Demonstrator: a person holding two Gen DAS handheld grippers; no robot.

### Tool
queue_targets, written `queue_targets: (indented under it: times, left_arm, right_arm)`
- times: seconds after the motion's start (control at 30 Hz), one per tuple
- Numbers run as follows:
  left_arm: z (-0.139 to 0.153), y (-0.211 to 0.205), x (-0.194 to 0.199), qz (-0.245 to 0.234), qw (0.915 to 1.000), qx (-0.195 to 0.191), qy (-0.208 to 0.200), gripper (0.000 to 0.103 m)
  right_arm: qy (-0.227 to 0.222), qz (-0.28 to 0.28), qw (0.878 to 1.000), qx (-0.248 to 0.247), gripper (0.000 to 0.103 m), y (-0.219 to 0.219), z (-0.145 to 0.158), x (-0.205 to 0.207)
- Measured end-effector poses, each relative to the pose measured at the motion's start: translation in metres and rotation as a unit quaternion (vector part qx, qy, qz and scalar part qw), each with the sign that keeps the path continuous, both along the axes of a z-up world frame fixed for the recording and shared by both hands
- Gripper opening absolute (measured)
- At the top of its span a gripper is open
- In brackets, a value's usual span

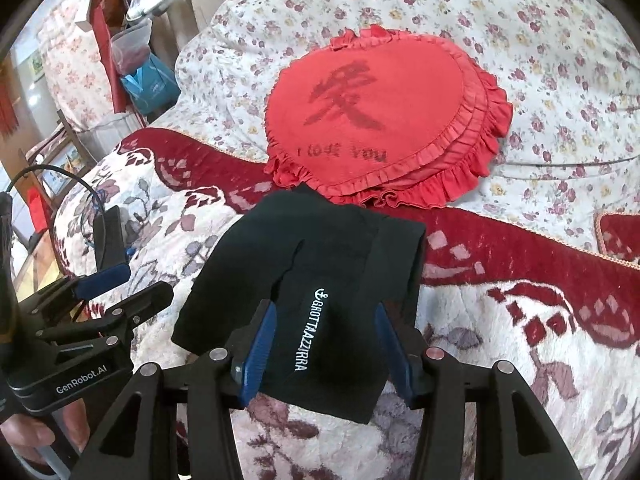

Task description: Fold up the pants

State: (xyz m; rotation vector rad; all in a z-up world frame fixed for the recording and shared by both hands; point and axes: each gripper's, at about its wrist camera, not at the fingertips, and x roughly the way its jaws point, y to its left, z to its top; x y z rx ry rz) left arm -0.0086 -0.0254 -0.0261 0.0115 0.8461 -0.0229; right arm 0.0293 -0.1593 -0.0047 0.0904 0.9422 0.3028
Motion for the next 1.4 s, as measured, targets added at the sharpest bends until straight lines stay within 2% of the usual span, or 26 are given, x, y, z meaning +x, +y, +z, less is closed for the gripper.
queue_targets:
  times: [1.4]
  left_arm:
    - [-0.005,0.000,-0.003,-0.001,0.9999,0.004,0.010,0.069]
  right_arm:
    - [0.027,0.012,1.000,-0.002,0.050,0.009,-0.014,0.000]
